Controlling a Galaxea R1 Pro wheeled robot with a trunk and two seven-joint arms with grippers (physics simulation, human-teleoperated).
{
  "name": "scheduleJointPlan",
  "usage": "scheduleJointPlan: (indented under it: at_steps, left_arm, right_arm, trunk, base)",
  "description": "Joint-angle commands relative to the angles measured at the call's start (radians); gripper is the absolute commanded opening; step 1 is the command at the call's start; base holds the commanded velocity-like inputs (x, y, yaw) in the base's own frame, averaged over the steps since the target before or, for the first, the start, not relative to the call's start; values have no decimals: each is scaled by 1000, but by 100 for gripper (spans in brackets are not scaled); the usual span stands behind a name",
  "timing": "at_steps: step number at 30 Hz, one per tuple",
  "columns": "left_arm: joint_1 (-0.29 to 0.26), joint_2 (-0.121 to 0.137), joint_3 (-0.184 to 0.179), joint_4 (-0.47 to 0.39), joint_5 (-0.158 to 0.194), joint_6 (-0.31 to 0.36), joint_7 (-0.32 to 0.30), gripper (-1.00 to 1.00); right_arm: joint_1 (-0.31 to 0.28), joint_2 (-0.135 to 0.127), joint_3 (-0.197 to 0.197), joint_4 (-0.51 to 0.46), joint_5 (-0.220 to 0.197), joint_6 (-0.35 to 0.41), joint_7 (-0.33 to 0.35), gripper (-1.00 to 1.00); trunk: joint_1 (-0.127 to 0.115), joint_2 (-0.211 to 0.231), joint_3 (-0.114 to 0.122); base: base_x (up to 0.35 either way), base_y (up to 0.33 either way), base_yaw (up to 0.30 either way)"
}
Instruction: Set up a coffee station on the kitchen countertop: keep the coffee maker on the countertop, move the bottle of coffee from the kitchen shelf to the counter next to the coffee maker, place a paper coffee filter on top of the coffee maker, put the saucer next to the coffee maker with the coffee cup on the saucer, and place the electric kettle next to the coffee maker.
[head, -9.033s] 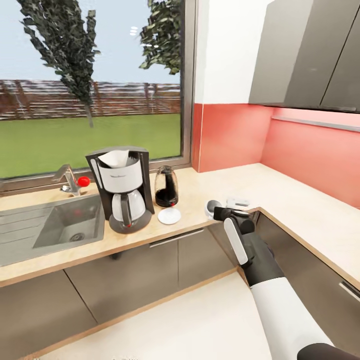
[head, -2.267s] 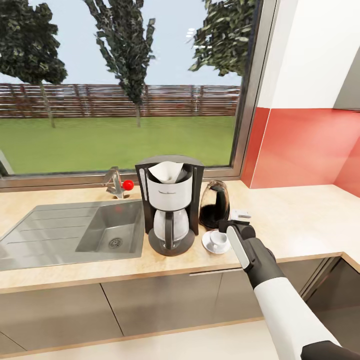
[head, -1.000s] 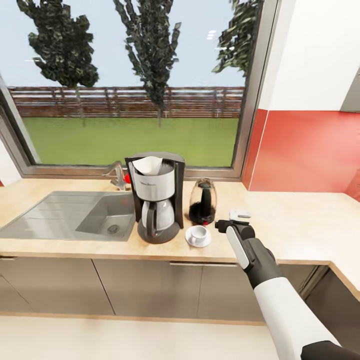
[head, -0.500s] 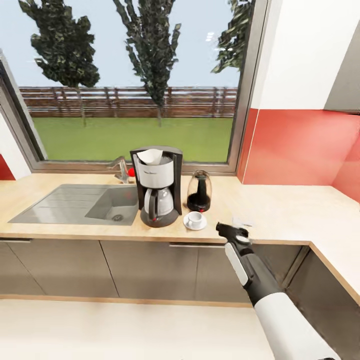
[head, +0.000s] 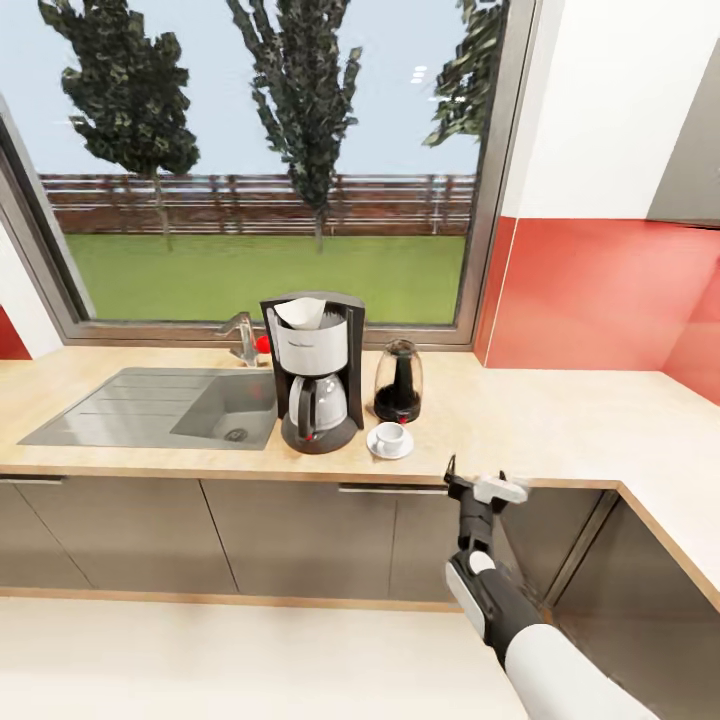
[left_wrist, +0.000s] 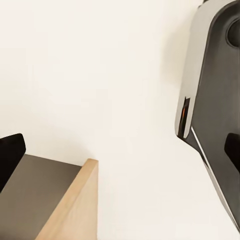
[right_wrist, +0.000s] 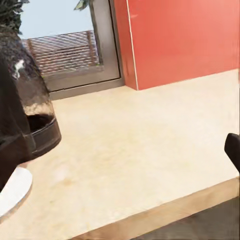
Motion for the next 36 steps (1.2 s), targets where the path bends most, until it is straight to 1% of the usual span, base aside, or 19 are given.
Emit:
scheduleJointPlan:
  at_steps: [1, 5, 8, 11, 19, 20, 21, 23, 24, 25, 26, 28, 29, 30, 31, 32, 33, 34, 36]
  left_arm:
    - [-1, 0, -9, 0, 9, -3, 3, 100]
    - [-3, -2, -9, -1, 9, -2, 2, 100]
    - [-3, -2, -10, 0, 8, -1, 1, 100]
    - [-2, -1, -11, 0, 8, -2, 1, 100]
    - [-2, -3, -11, 0, 8, -3, 1, 100]
    - [-2, -3, -11, -1, 8, -3, 1, 100]
    - [-2, -3, -10, -2, 8, -3, 1, 100]
    - [-3, -4, -10, -2, 8, -3, 1, 100]
    - [-3, -4, -10, -2, 8, -3, 2, 100]
    - [-3, -4, -10, -3, 8, -4, 2, 100]
    - [-3, -3, -10, -3, 8, -6, 2, 100]
    - [-2, -3, -10, -2, 8, -14, 3, 100]
    - [-2, -4, -7, -2, 9, -23, 4, 100]
    - [-2, -4, -5, -1, 10, -26, 4, 100]
    - [-2, -4, -3, -1, 10, -27, 4, 100]
    - [-2, -3, -2, 1, 11, -22, 5, 100]
    - [-2, -3, -1, 5, 12, -17, 6, 100]
    - [-2, -2, -1, 10, 14, -13, 4, 100]
    - [-2, -1, -1, 13, 16, -1, 3, 100]
  right_arm:
    - [5, 2, 8, 22, -8, -6, -6, 100]
    - [68, 13, 8, 99, -8, -9, -6, 100]
    - [111, 45, 8, 153, -7, -10, -6, 100]
    - [125, 60, 8, 210, -8, -8, -5, 100]
    - [130, 66, 5, 389, -11, -1, -4, 100]
    - [131, 66, 4, 464, -13, 1, 0, 100]
    - [132, 66, 3, 490, -13, 2, 4, 100]
    - [149, 66, 3, 515, -13, 10, 18, 100]
    - [165, 65, 3, 521, -13, 28, 31, 100]
    - [180, 65, 3, 525, -12, 60, 45, 100]
    - [193, 65, 3, 528, -12, 110, 61, 100]
    - [217, 63, 2, 530, -11, 248, 91, 100]
    - [232, 62, 2, 531, -11, 401, 119, 100]
    - [240, 61, 2, 531, -11, 505, 130, 100]
    - [244, 61, 2, 531, -11, 564, 134, 100]
    - [257, 61, 2, 532, -11, 652, 138, 100]
    - [272, 60, 2, 532, -11, 720, 141, 100]
    - [289, 60, 2, 532, -11, 785, 143, 100]
    - [304, 60, 1, 531, -11, 832, 144, 100]
  trunk:
    - [1, -2, -2]
    - [1, -2, -2]
    - [1, -2, -2]
    - [1, -2, -2]
    - [1, -2, -2]
    - [1, -2, -2]
    - [1, -2, -2]
    - [1, -2, -2]
    - [1, -2, -2]
    - [1, -2, -2]
    - [1, -2, -2]
    - [1, -2, -2]
    - [1, -2, -2]
    - [1, -2, -2]
    - [1, -2, -2]
    - [1, -2, -2]
    - [1, -2, -2]
    - [1, -2, -2]
    - [1, -2, -2]
  base:
    - [0, 0, 0]
    - [0, 0, 0]
    - [0, 0, 0]
    - [0, 0, 0]
    - [0, 0, 0]
    - [0, 0, 0]
    - [0, 0, 0]
    - [0, 0, 0]
    - [0, 0, 0]
    - [0, 0, 0]
    - [0, 0, 0]
    - [0, 0, 0]
    - [0, 0, 0]
    - [0, 0, 0]
    - [0, 0, 0]
    - [0, 0, 0]
    - [0, 0, 0]
    - [0, 0, 0]
    - [0, 0, 0]
